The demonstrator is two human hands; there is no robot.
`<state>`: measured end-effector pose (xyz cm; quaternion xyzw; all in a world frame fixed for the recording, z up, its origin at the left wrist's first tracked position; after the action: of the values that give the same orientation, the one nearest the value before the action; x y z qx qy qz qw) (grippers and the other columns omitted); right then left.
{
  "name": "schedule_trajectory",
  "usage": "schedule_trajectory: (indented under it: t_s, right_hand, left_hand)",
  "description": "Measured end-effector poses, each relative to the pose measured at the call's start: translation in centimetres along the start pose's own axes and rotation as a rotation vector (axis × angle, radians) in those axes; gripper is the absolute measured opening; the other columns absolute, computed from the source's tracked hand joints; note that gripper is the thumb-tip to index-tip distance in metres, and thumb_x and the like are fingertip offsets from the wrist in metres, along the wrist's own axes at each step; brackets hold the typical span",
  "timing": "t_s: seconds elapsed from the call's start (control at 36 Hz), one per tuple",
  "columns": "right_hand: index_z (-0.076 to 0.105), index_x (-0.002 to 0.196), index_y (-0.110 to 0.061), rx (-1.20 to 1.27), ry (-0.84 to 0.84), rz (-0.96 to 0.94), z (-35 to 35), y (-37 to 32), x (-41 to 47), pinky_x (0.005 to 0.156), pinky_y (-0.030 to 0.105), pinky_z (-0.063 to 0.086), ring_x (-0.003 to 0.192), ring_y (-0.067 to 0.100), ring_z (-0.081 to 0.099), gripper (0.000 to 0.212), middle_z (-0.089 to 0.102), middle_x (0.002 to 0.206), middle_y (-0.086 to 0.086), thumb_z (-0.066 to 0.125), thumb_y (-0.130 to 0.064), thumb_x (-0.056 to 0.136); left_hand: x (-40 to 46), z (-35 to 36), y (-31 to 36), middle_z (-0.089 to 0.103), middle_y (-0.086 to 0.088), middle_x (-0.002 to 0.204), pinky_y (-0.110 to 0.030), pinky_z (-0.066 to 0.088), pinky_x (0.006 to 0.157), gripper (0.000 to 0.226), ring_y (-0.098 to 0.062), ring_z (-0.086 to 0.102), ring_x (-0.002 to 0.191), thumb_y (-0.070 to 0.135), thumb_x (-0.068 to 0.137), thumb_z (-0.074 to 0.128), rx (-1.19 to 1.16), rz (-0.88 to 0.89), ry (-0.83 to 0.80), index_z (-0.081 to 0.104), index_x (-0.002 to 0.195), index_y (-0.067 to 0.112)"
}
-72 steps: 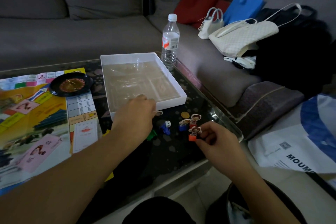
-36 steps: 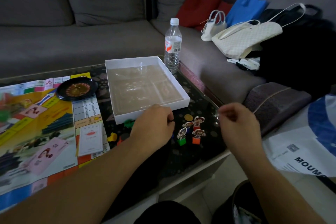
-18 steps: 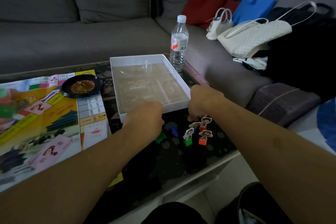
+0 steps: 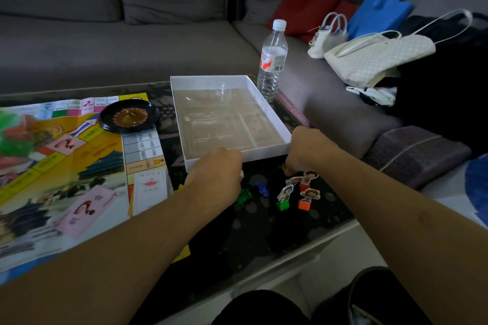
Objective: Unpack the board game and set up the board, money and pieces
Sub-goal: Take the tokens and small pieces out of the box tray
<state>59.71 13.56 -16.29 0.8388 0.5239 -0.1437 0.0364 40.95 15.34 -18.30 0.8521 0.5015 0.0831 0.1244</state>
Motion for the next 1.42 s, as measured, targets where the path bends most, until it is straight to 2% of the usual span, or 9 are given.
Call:
schedule_trajectory:
  t_s: [0.22,0.47,0.64,0.83,0.92,1.0,1.08,1.28,1.42]
  right_hand:
    - [0.055,0.120,-0.009,-0.045,0.057,-0.105,0.0,-2.1,-0.2,0.069,0.036,0.053,0.085,0.027,0.060,0.068,0.052,0.086,0.001,0.095,-0.030,0.070]
    - [0.051,0.090,-0.012,0.022,0.066,-0.214,1.3,-6.1,-0.3,0.054,0.027,0.043,0.068,0.017,0.054,0.048,0.054,0.077,0.001,0.093,-0.027,0.072]
    - [0.074,0.107,-0.013,0.060,0.092,-0.247,0.8,-6.0,-0.5,0.075,0.033,0.061,0.087,0.026,0.068,0.030,0.071,0.096,0.008,0.076,-0.019,0.078]
    - [0.051,0.083,-0.021,-0.198,0.009,-0.311,0.8,-6.6,-5.1,0.072,0.033,0.050,0.074,0.020,0.057,0.037,0.055,0.078,-0.003,0.081,-0.042,0.079]
    - [0.046,0.098,-0.019,-0.324,0.081,-0.352,0.8,-7.9,-6.4,0.082,0.037,0.045,0.083,0.026,0.053,0.040,0.053,0.086,0.000,0.078,-0.038,0.085]
    - [0.047,0.086,-0.018,-0.294,0.069,-0.354,1.2,-8.7,-6.7,0.089,0.039,0.047,0.086,0.026,0.056,0.029,0.050,0.081,-0.001,0.074,-0.028,0.088]
    - [0.040,0.070,-0.023,-0.284,0.070,-0.386,1.3,-9.3,-7.4,0.088,0.038,0.045,0.082,0.025,0.054,0.036,0.050,0.078,-0.001,0.071,-0.024,0.088]
    - [0.042,0.095,-0.023,-0.051,0.325,-0.401,-2.0,-9.2,-10.8,0.066,0.033,0.040,0.076,0.028,0.048,0.023,0.045,0.086,0.001,0.064,-0.030,0.096]
    - [0.055,0.104,-0.020,-0.033,0.234,-0.432,0.6,-9.3,-12.3,0.069,0.032,0.041,0.090,0.026,0.065,0.013,0.056,0.096,0.003,0.065,-0.020,0.096]
  left_hand:
    - [0.3,0.1,0.0,0.067,-0.007,0.105,-0.041,0.061,0.082,0.018,-0.023,0.066,0.090,0.019,0.094,0.070,-0.012,-0.001,-0.008,0.070,0.112,0.016]
    - [0.8,0.0,0.3,0.068,-0.008,0.098,-0.039,0.060,0.079,0.018,-0.022,0.065,0.084,0.021,0.095,0.069,-0.003,0.007,-0.004,0.071,0.112,0.014]
    - [-0.1,-0.5,-0.4,0.066,-0.005,0.102,-0.042,0.060,0.084,0.022,-0.022,0.065,0.091,0.016,0.095,0.065,-0.082,0.010,0.025,0.067,0.117,0.018]
    - [-3.2,-1.6,0.6,0.067,0.008,0.097,-0.033,0.058,0.081,0.016,-0.009,0.063,0.088,0.038,0.091,0.072,-0.173,0.196,0.007,0.072,0.103,0.027]
    - [-3.7,-0.4,1.4,0.064,0.005,0.105,-0.036,0.054,0.089,0.030,-0.013,0.059,0.098,0.049,0.086,0.076,-0.021,0.287,-0.013,0.075,0.107,0.028]
    - [-4.0,-0.6,1.5,0.063,0.004,0.106,-0.038,0.051,0.093,0.030,-0.016,0.057,0.103,0.046,0.085,0.078,-0.002,0.283,0.037,0.075,0.108,0.026]
    - [-4.4,-1.5,1.8,0.066,0.002,0.104,-0.038,0.051,0.090,0.017,-0.019,0.060,0.102,0.035,0.087,0.077,-0.035,0.284,0.095,0.070,0.097,0.023]
    - [-5.2,-4.2,-0.4,0.068,0.005,0.097,-0.037,0.058,0.078,0.007,-0.015,0.065,0.088,0.028,0.093,0.068,-0.136,0.172,0.197,0.068,0.101,0.027]
    - [-5.2,-3.2,-0.1,0.063,0.004,0.101,-0.037,0.058,0.081,0.012,-0.013,0.062,0.089,0.021,0.095,0.064,-0.148,0.216,0.107,0.073,0.101,0.027]
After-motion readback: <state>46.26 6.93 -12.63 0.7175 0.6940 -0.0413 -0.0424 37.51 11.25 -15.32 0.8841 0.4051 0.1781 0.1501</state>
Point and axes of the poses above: each hand's wrist, its own x-axis towards the middle knuckle, its own z-axis out of the palm, y = z × x, the point moved 10 cm from there along x, towards the middle knuckle
